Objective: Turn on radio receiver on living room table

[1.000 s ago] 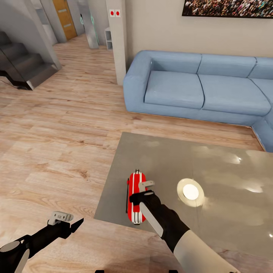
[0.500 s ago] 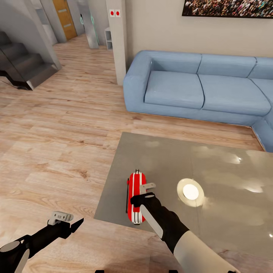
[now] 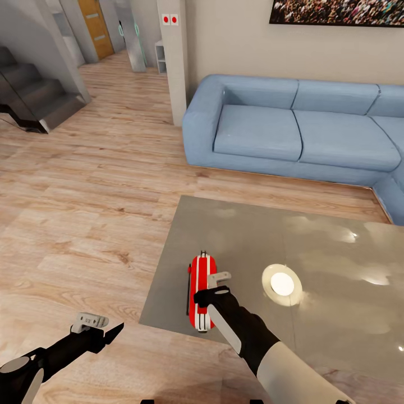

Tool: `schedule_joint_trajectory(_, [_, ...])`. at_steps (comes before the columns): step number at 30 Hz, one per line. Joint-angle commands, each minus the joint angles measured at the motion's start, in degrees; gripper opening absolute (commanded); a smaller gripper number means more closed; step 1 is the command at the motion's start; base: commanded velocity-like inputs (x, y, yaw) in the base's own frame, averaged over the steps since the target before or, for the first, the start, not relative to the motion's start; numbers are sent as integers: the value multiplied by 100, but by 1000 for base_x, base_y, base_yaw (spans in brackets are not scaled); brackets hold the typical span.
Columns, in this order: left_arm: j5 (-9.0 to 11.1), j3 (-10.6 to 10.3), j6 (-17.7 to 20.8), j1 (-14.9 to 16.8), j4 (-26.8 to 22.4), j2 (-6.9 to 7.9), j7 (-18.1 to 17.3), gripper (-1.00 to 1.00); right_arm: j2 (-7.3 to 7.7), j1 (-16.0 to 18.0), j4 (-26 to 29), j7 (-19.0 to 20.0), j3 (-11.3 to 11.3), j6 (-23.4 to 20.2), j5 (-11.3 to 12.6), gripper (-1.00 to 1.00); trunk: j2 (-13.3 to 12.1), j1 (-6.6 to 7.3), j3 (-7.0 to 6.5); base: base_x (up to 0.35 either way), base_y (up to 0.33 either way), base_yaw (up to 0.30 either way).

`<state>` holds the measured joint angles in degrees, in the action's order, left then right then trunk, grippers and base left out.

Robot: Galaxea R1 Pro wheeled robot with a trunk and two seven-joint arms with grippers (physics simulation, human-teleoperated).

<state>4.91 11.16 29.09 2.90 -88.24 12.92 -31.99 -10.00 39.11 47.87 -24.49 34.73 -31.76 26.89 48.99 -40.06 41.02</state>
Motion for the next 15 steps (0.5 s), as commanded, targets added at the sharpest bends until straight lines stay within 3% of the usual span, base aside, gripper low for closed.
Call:
schedule_joint_trajectory(1, [0,0,0,0,0,0,0,100,0,0,-3,-1,1,4,0,100,0,0,0,0,0,0])
schedule_joint_trajectory(3, [1,0,0,0,0,0,0,100,0,0,-9,3,23,19,-1,100,0,0,0,0,0,0])
schedule_joint_trajectory(9, [1,0,-2,0,0,0,0,100,0,0,-14,2,596,327,7,100,0,0,0,0,0,0])
schedule_joint_trajectory(15, [1,0,-3,0,0,0,0,100,0,0,-14,5,706,372,9,100,0,0,0,0,0,0])
